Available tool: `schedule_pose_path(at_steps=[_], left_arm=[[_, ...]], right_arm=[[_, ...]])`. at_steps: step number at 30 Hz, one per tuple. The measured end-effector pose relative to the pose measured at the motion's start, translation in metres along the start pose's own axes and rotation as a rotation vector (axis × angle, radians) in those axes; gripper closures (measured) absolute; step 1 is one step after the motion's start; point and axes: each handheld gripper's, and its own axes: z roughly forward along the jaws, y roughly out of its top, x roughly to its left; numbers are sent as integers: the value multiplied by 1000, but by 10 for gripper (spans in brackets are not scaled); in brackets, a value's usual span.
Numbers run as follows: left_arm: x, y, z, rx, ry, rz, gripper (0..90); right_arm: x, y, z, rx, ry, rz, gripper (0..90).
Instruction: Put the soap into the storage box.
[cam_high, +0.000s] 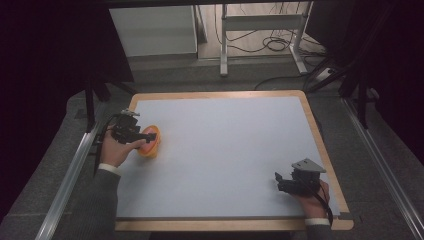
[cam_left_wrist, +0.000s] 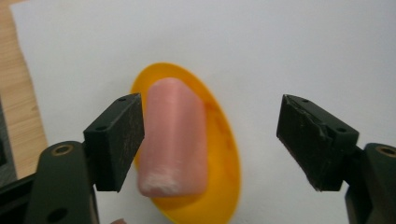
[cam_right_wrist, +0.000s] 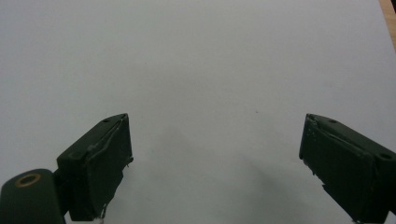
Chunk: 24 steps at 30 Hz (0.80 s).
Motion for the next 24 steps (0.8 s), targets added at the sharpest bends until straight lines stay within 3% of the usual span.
schedule_pose_path(at_steps=[5,6,9,10,14,16,17,24], left_arm=[[-14,-11,-8,-25,-23,27,226],[-21,-17,-11,-48,-46,36,226],[-26,-23,-14,-67,-64,48,227],[-31,-29,-18,-103,-79,50,229],[-35,-38,-21,-132,-107,40,232],[-39,-50,-19,-154,-148,8,234],[-41,-53,-18,-152,-163,2,235],[-49,-78,-4,-123,-161,2,242]], right_arm=[[0,0,0,-2,-2,3,90],[0,0,0,-3,-2,1,90],[1,0,-1,-4,-1,0,90],[1,0,-2,-5,-1,1,90],[0,0,-2,-6,-6,1,90],[0,0,-3,-7,-8,2,90],[0,0,-3,-7,-8,3,90],[0,0,-3,-7,-10,-2,90]])
